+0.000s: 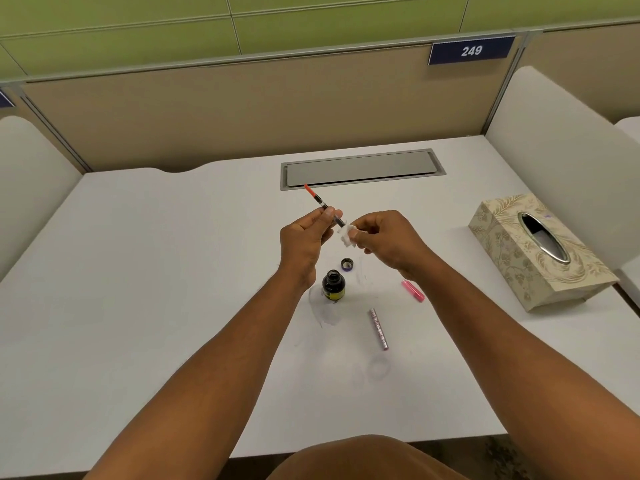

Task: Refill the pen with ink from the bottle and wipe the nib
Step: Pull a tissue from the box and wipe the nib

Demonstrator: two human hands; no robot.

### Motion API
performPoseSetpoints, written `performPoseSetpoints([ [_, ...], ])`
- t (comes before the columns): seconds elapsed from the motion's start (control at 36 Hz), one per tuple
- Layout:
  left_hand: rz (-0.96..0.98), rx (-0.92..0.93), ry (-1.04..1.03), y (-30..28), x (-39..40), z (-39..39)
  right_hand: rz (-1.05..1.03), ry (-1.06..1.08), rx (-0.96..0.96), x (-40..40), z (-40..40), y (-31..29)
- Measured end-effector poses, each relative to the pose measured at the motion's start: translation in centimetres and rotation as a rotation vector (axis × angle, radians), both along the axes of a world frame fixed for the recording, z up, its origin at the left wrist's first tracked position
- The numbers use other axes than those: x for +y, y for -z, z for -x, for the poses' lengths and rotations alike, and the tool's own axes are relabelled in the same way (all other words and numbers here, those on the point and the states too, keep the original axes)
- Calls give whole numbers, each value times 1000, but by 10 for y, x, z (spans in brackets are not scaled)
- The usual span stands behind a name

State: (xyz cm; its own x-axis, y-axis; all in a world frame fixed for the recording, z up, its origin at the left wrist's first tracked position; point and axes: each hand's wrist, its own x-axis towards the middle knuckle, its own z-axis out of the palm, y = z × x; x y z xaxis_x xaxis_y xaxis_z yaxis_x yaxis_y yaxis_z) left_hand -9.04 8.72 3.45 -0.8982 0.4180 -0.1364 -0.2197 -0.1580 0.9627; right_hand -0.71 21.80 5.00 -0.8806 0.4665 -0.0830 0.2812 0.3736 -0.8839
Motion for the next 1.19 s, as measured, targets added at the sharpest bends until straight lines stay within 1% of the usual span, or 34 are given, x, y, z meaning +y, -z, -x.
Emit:
performPoseSetpoints([
  [0.14,1,-45,-13,-1,2,0,-196,71,67,-3,0,3],
  [0.22,-13,-97,-23,-3,3,1,-227,107,103,-4,-2,2],
  [0.28,-21,-122,-23,-4,3,1,-177,121,130,-2,-3,1],
  [0.39,-51,-200,-31,-6,1,3,49,159,187,7,-6,-3],
  [0.44,-61,-234,-7,-8,-1,5,130,159,196,14,-7,-5],
  [0.58,7,-253,149,-8,-6,8,119,183,229,28,-7,-10],
  [0.69,49,-255,303,-7,-6,7,34,133,185,33,-1,-14],
  [0.86,87,-230,453,-5,-6,2,-204,-28,25,40,8,-17],
  [1.06,143,-170,470,-1,-7,1,-417,-187,-66,40,10,-29],
  [1.14,149,-176,473,-2,-9,0,-516,-281,-84,39,11,-34],
  [1.19,152,-187,486,-4,-10,-1,-501,-303,-55,37,11,-37],
])
